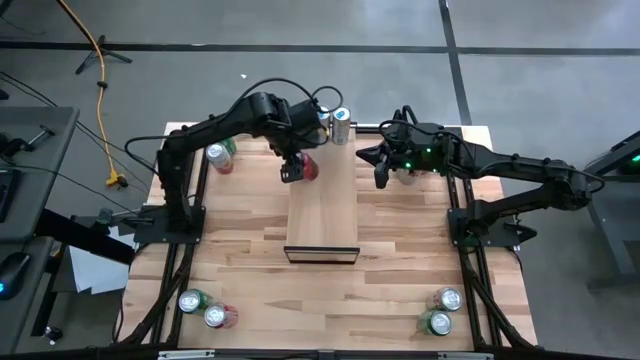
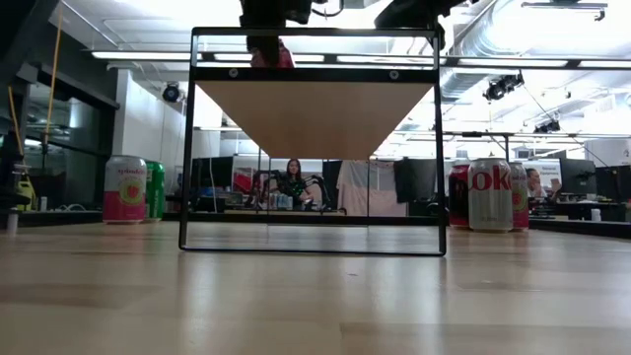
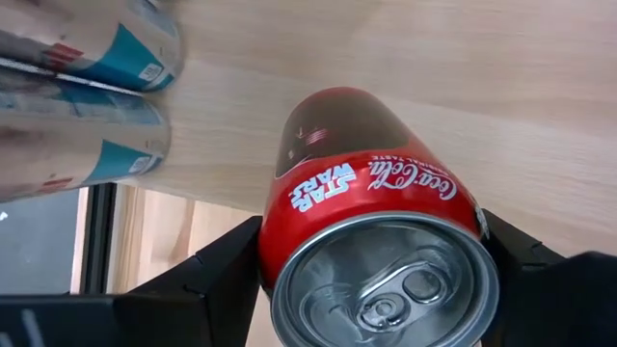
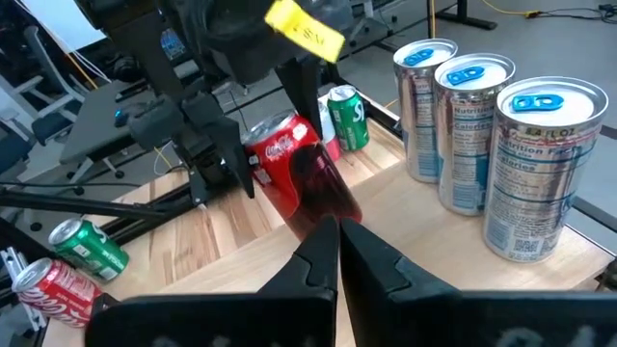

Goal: Place canned beverage on shelf
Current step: Put the middle red white soda can on the shelf

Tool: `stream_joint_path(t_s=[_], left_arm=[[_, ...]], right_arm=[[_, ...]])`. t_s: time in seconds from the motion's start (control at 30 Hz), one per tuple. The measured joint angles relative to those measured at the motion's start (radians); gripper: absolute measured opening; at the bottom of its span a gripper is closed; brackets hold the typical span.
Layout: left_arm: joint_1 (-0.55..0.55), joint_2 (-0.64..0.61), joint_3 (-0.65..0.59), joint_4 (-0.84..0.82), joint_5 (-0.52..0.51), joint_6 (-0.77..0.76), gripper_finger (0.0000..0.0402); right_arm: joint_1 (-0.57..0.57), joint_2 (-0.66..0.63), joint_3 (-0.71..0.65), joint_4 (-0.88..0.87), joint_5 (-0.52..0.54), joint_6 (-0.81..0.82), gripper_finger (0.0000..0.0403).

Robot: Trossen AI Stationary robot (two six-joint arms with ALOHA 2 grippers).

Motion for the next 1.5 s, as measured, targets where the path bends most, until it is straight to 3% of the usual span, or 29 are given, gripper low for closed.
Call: stream_joint_path(t_s=[0.3, 0.7, 0.9, 1.27, 1.4, 1.5], left_arm=[[-0.003, 0.008, 0.0, 0.016, 0.005, 0.0, 0.024], [-0.003, 0.007, 0.0, 0.024, 0.02, 0.036, 0.0304], [0.005, -0.008, 0.001, 0.015, -0.008, 0.027, 0.0309], [0.028, -0.121, 0.115, 0.059, -0.018, -0.1, 0.031], [0.03, -0.22, 0.041, 0.124, -0.018, -0.142, 0.031], [0.026, -0.321, -0.101, 0.21, -0.017, -0.163, 0.031]], right_arm=[[0.0, 0.0, 0.0, 0.0, 0.0, 0.0, 0.0], [0.0, 0.0, 0.0, 0.0, 0.0, 0.009, 0.0], [0.0, 0.0, 0.0, 0.001, 0.0, 0.01, 0.0], [0.0, 0.001, 0.0, 0.015, 0.0, 0.009, 0.0], [0.0, 0.001, 0.0, 0.015, 0.0, 0.009, 0.0], [0.0, 0.001, 0.0, 0.015, 0.0, 0.009, 0.0]])
